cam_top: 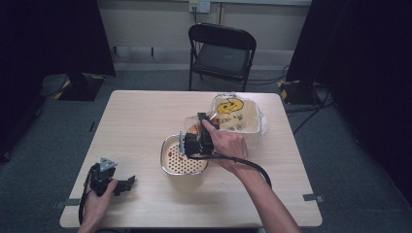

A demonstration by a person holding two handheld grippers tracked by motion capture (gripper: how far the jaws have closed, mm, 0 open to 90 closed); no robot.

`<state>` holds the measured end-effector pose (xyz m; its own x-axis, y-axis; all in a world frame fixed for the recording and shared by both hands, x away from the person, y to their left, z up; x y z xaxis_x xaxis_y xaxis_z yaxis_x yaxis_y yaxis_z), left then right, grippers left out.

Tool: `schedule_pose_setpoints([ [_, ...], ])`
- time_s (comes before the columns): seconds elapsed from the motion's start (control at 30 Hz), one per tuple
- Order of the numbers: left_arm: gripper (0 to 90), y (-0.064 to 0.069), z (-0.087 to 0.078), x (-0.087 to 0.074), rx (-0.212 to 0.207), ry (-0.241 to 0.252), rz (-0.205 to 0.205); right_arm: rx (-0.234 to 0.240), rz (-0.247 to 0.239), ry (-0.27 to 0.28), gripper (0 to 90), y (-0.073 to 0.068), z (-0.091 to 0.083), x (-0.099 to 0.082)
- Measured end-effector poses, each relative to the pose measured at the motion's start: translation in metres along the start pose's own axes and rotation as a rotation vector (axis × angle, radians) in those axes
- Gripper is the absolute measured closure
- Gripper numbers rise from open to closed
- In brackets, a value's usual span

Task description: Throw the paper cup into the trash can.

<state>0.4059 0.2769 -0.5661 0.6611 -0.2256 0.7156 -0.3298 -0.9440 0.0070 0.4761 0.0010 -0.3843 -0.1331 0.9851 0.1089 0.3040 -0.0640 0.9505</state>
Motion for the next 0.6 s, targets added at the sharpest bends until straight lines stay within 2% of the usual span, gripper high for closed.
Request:
schedule_pose_setpoints([
  [0.3, 0.0, 0.0, 0.0, 0.0, 0.0, 0.0, 0.0, -0.086, -0.141, -0.031, 45.9, 0.0015, -0.0034, 0.0029],
  [0.4, 0.0, 0.0, 0.0, 0.0, 0.0, 0.0, 0.0, -0.126, -0.204, -0.037, 45.9, 0.0035, -0.006, 0.0048],
  [0.6, 0.0, 0.0, 0.0, 0.0, 0.0, 0.0, 0.0, -0.206, -0.36, -0.054, 45.9, 0.0046, -0.0092, 0.0078],
])
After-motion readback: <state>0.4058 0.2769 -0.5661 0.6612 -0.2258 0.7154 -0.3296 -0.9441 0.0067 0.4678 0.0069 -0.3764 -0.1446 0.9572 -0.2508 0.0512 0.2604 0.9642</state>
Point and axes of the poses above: each handheld gripper's, and its own axes: z roughly forward along the jaws, x roughly out of its top, y roughly to its right, the point moved 9 cm from there along z, roughly forward along the jaws
